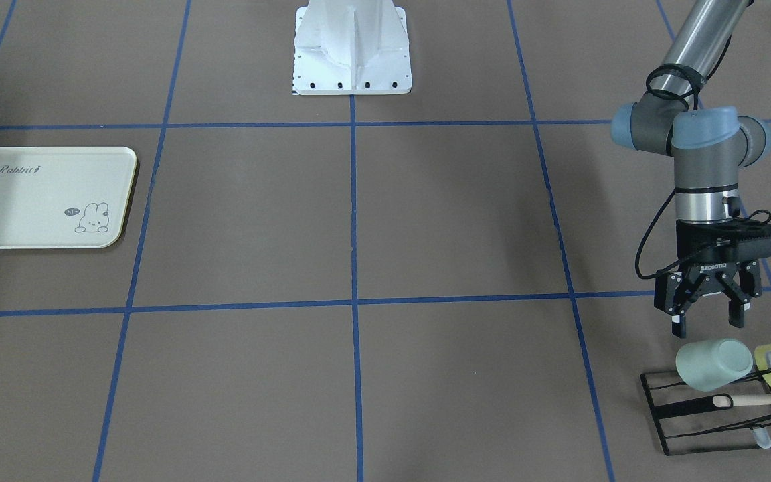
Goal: Left arm grabs green cup and hands to right arm on tray
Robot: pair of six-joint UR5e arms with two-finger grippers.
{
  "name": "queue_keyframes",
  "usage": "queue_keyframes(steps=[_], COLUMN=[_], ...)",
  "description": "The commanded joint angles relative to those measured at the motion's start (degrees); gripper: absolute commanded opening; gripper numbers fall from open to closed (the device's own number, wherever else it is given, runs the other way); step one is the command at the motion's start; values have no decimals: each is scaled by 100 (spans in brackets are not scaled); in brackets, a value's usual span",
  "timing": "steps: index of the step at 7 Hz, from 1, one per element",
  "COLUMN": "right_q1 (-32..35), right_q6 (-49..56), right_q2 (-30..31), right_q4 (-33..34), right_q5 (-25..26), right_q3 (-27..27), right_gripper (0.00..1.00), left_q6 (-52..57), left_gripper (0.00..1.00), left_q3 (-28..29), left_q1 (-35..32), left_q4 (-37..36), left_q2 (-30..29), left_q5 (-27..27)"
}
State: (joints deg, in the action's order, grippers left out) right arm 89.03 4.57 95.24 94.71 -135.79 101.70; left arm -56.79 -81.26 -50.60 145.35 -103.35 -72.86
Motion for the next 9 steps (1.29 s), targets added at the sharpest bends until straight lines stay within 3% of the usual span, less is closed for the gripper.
queue_keyframes(steps=[1,9], right_q1=[0,0], right_q6=[0,0], right_q2=[4,4], right_q4=[3,-6], right_q5=[0,0], right_q3=[-1,-18], right_gripper=[99,99], left_q6=[133,124], left_gripper=[100,100], left_q3=[162,962], left_q1=[-47,-293], left_q4=[47,266], left_q2=[-9,-650], left_q5=[0,9])
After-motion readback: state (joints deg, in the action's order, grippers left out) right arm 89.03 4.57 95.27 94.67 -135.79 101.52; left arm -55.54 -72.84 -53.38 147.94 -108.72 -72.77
